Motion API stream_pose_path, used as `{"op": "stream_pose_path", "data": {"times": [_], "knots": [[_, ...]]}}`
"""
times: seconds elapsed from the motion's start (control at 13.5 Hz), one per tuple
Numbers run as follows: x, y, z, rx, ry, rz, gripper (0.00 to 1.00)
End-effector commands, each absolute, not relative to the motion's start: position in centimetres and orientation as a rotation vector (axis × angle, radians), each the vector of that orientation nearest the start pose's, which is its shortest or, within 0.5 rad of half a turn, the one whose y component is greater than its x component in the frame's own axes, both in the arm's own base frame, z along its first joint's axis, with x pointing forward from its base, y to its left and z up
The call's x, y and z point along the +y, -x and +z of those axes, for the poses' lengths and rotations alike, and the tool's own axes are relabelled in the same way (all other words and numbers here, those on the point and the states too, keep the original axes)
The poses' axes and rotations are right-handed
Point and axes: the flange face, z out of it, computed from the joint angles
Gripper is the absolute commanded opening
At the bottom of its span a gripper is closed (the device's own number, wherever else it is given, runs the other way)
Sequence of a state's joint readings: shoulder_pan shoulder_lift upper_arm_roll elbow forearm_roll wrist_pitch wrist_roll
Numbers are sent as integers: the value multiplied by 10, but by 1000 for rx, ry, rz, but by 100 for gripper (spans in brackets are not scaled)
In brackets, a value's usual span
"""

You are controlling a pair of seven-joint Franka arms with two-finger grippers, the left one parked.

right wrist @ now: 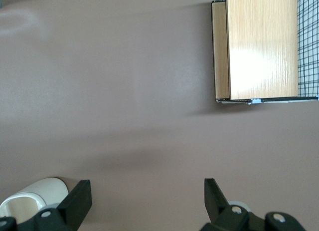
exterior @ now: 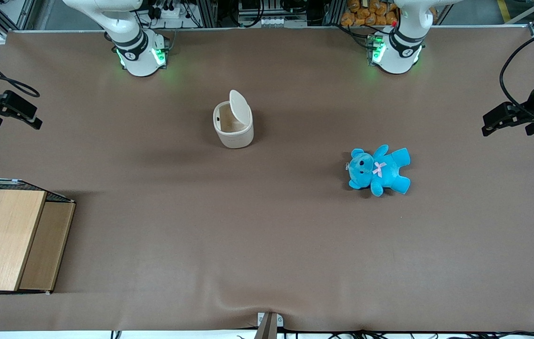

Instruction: Open trash can with right arm

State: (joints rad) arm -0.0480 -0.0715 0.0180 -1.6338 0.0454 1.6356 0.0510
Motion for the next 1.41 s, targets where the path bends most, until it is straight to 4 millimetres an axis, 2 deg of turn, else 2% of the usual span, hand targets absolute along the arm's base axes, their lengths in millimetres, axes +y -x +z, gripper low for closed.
{"op": "stream_pose_path", "data": {"times": [0.0, 0.3, 0.45, 1.34], "knots": [[-27, -537, 644, 75, 3108, -128, 100], [-34, -530, 656, 71, 3108, -100, 100], [-35, -529, 653, 21, 3120, -81, 100], [-36, -532, 650, 37, 3118, -72, 100]]}}
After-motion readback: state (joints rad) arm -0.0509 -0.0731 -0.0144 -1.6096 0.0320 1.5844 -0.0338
